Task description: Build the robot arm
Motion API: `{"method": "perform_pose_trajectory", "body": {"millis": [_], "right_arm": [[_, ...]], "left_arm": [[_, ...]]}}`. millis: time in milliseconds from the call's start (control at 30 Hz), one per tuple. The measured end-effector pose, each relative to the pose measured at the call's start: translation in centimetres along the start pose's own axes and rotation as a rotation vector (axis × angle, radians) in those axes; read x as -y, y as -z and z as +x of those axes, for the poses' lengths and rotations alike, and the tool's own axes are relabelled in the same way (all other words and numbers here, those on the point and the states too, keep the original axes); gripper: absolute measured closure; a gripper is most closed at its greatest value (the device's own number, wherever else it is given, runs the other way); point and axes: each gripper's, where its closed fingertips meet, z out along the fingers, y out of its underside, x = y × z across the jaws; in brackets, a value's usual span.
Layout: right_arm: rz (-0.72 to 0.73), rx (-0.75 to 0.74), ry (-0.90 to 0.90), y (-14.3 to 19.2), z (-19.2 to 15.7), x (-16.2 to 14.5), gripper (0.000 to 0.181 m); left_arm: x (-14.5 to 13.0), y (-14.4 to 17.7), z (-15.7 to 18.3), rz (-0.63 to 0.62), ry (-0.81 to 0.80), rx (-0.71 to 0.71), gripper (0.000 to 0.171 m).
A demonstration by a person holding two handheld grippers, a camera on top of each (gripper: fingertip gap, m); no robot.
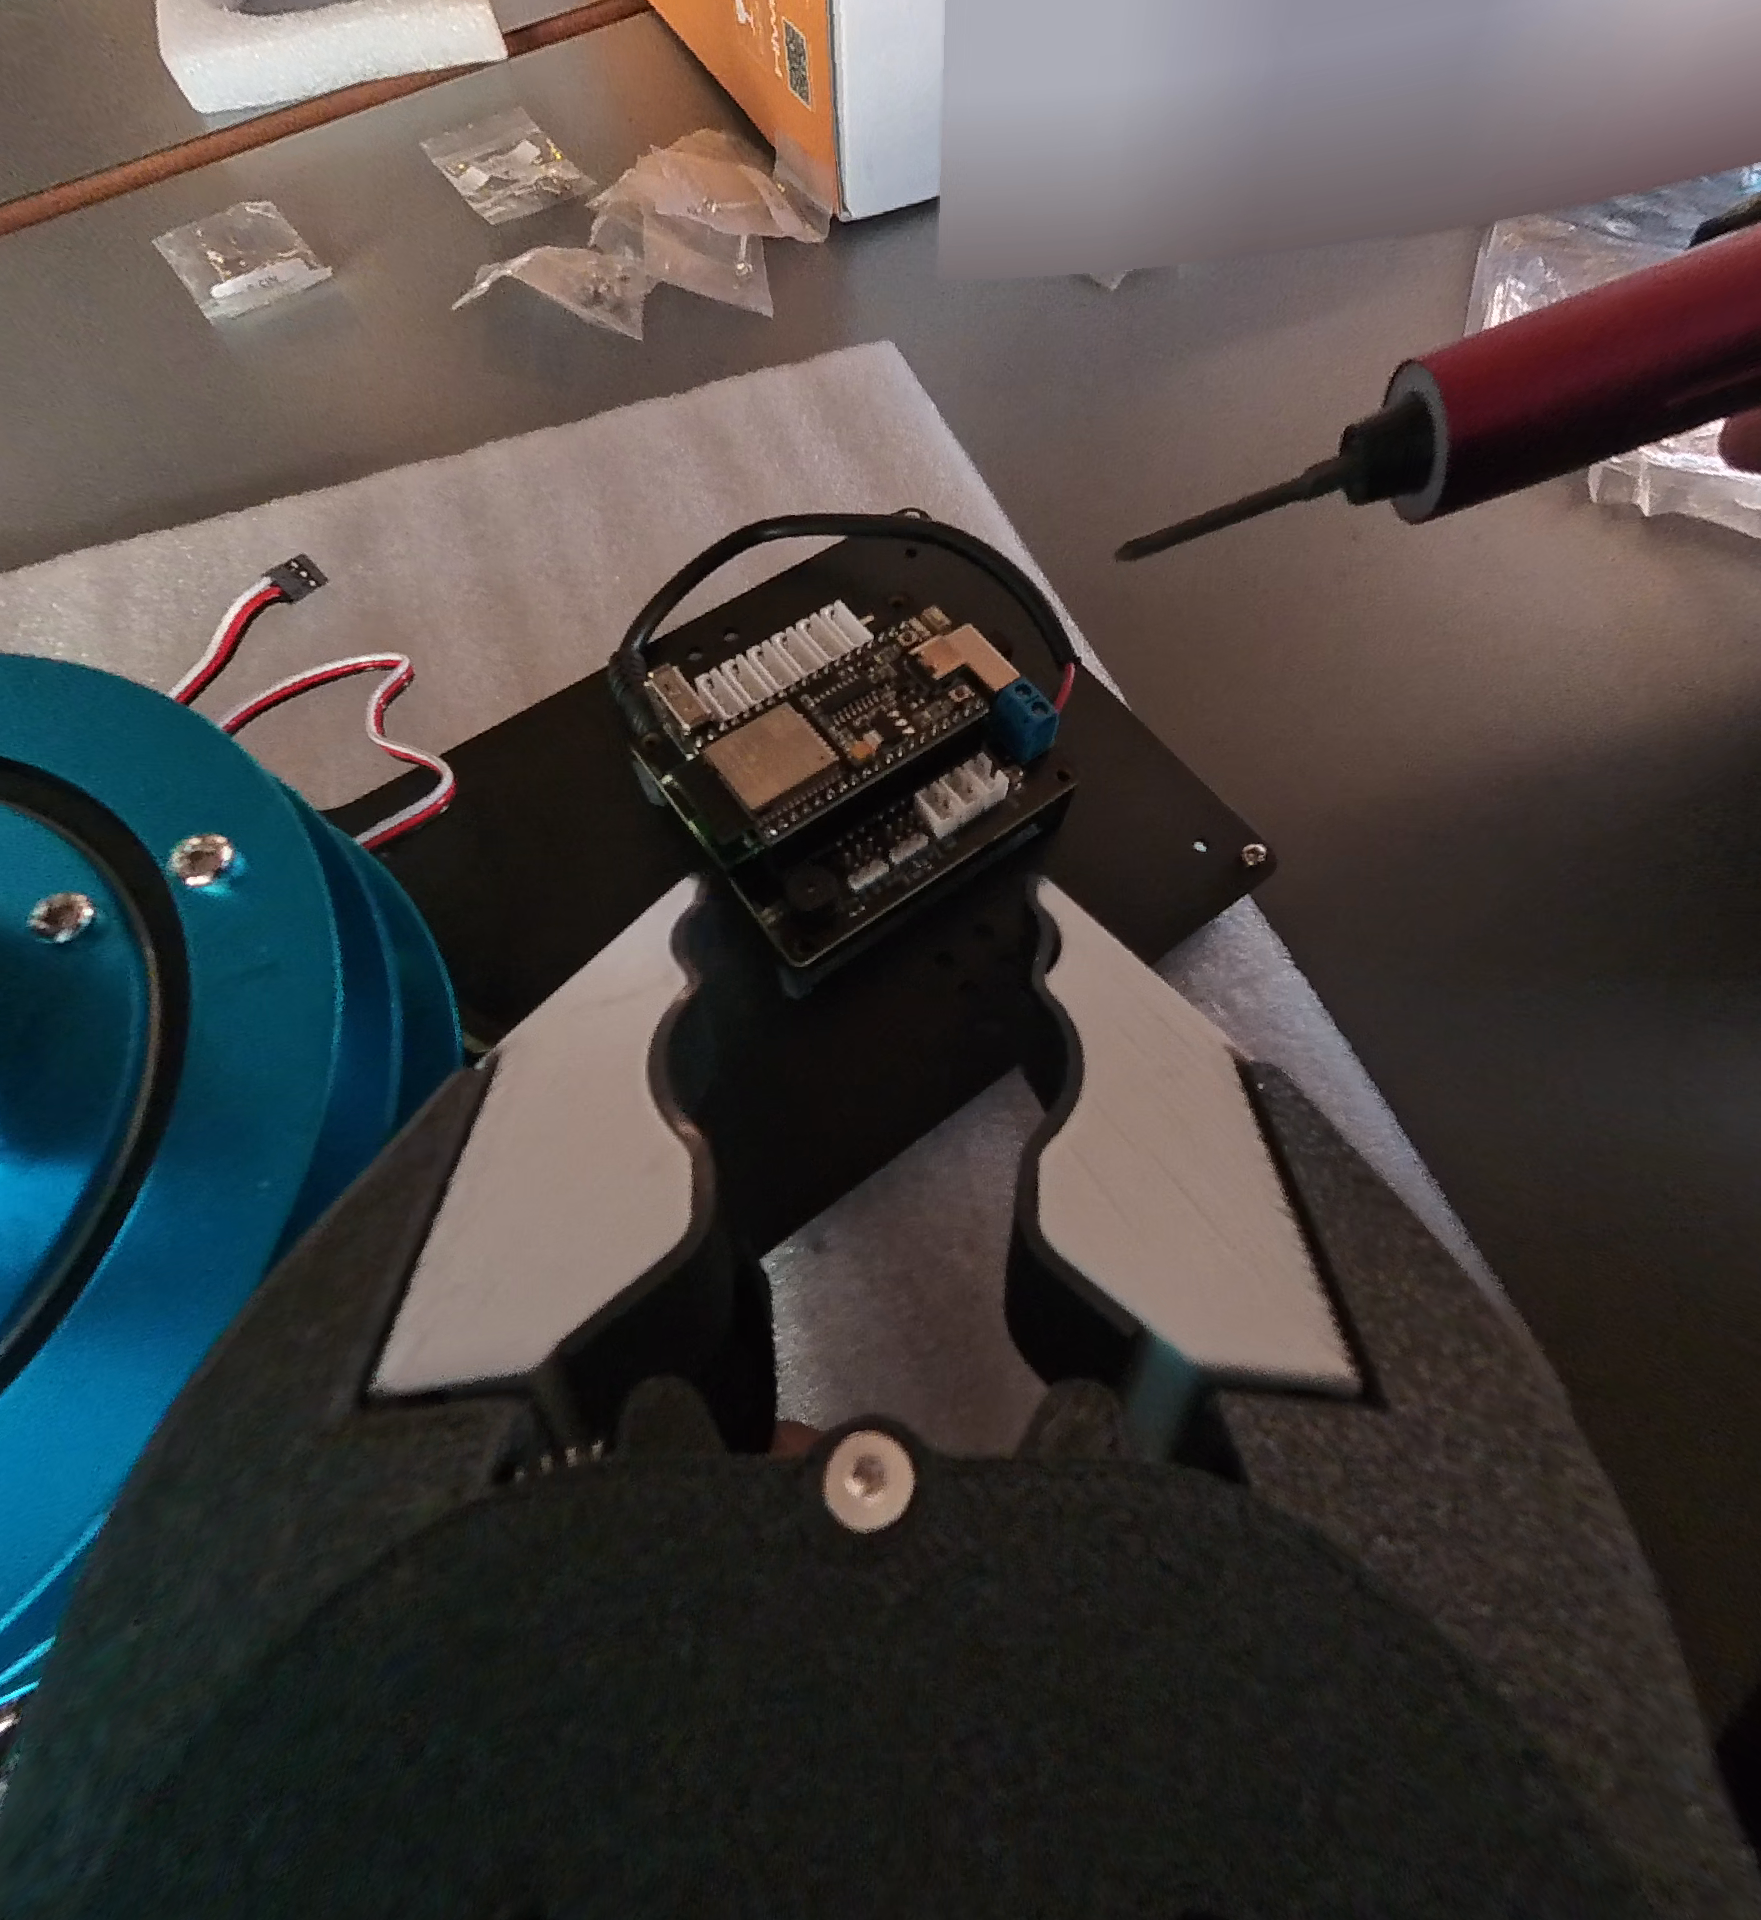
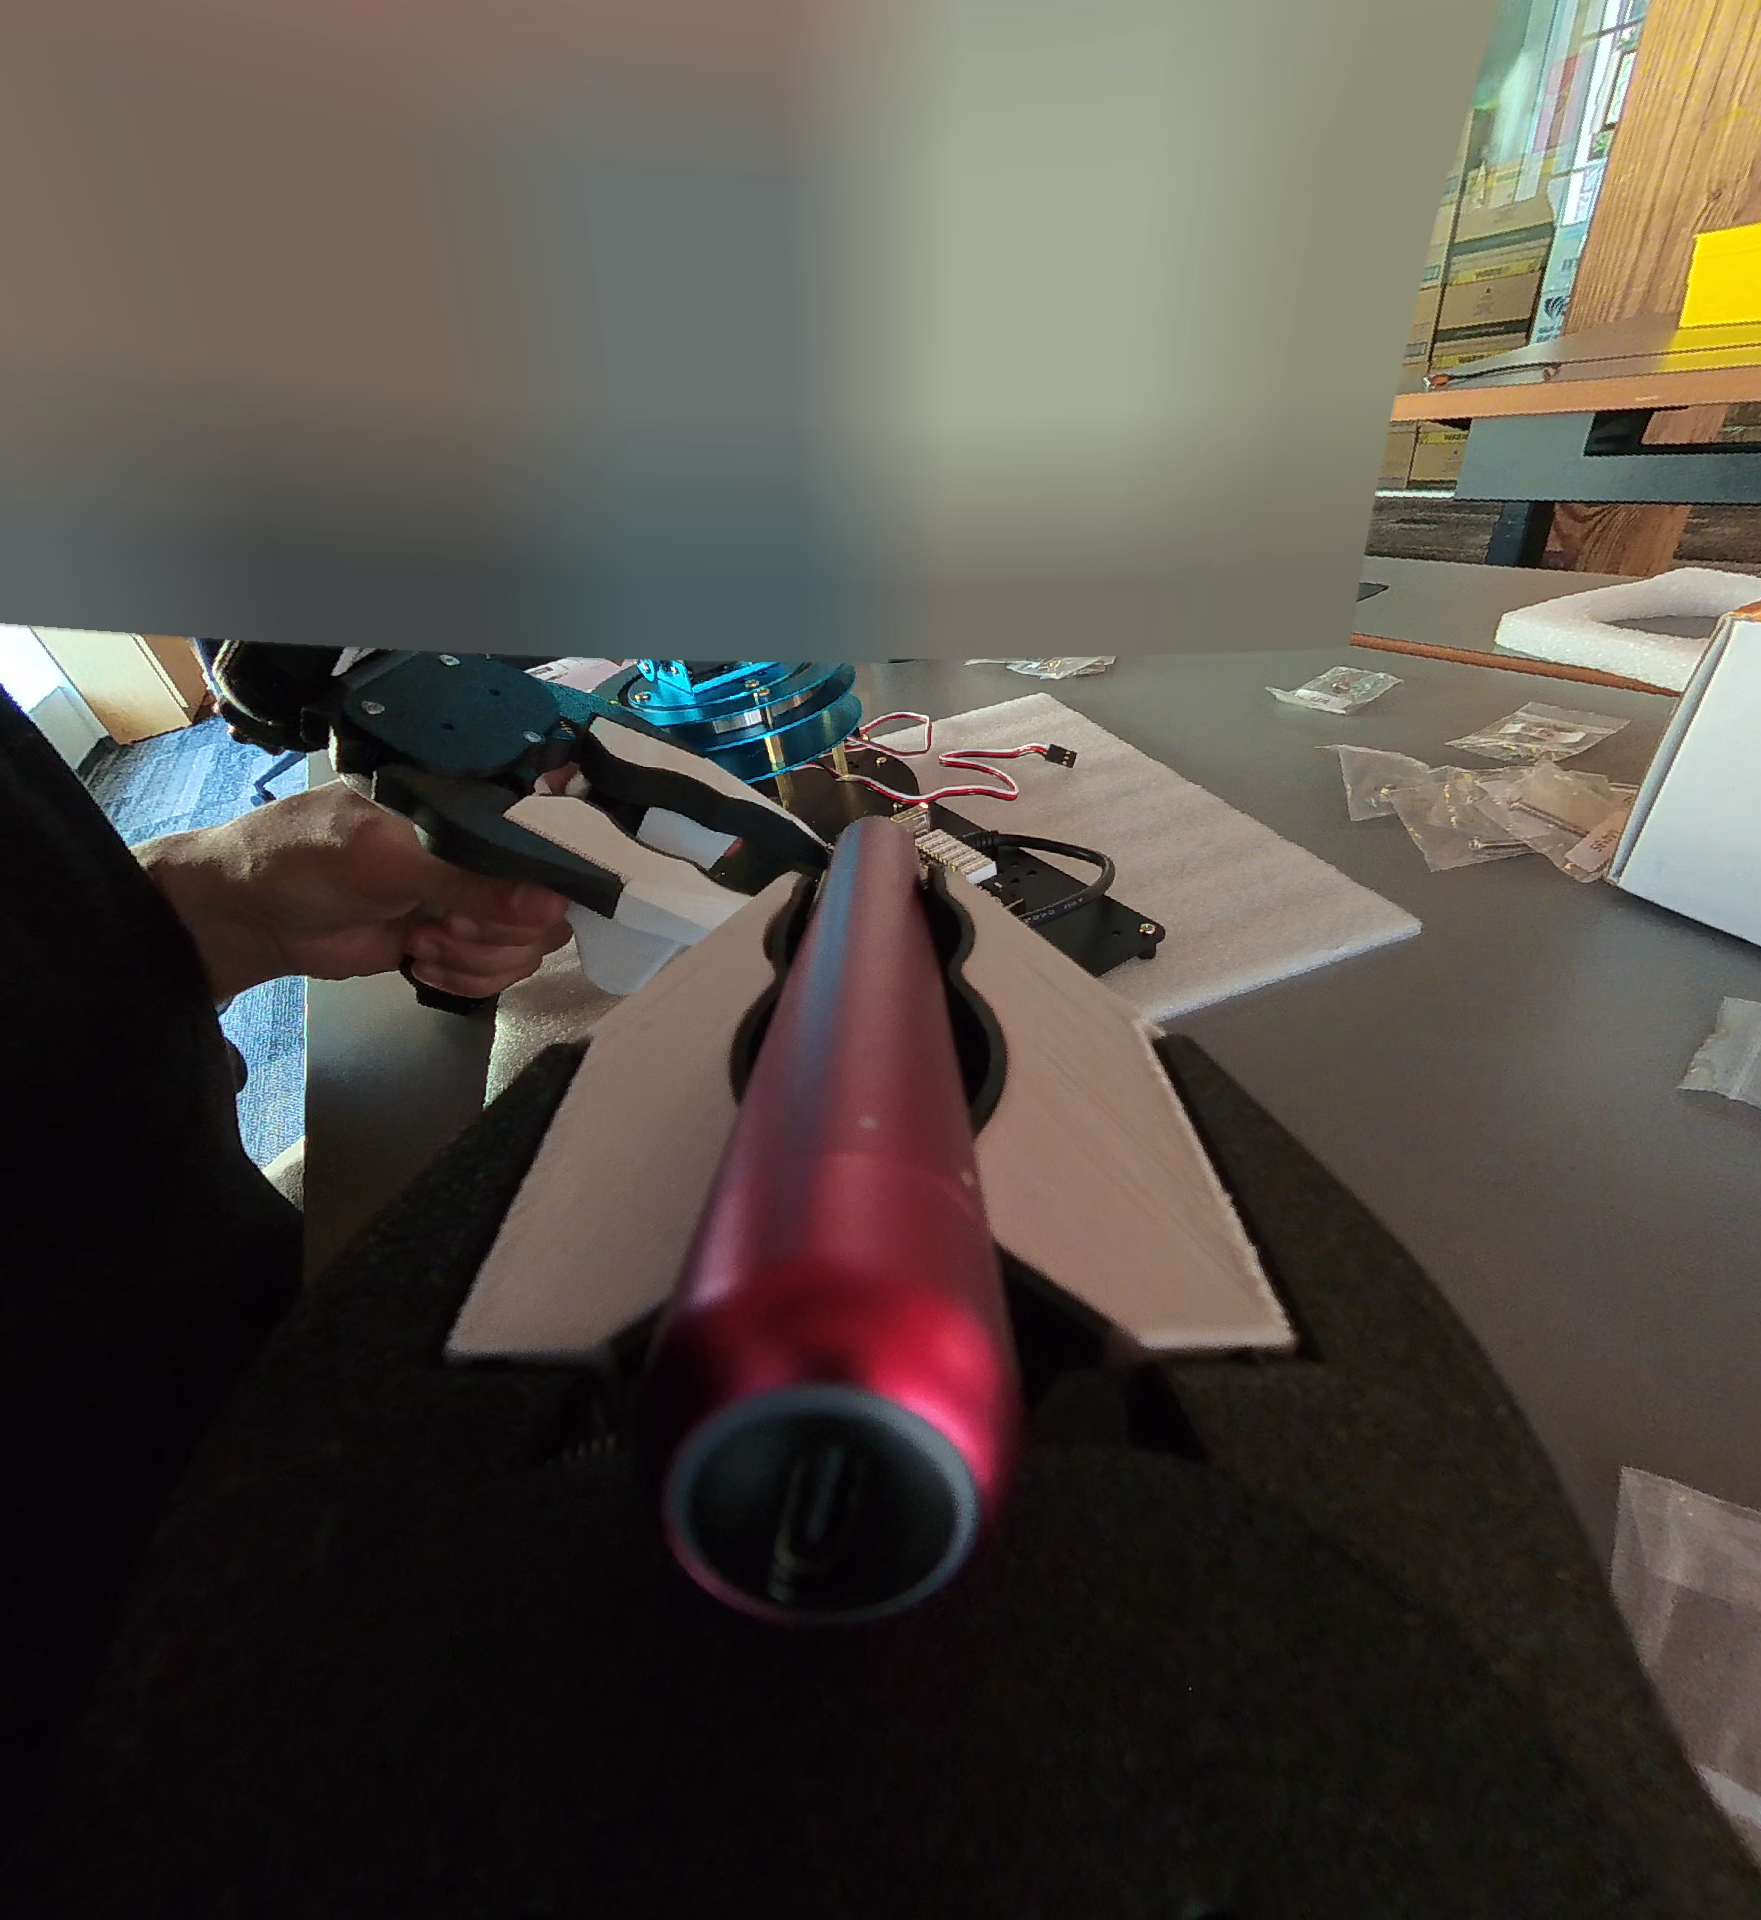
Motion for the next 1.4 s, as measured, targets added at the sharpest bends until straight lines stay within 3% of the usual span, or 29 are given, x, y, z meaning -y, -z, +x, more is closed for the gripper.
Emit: {"method": "perform_pose_trajectory", "body": {"millis": [1400], "right_arm": [[0.023, -0.052, -0.045, 0.6, 1.3, 0.3, 0.161]], "left_arm": [[0.3, 0.4, -0.4, 0.031, 0.020, 0.020, 0.124]]}}
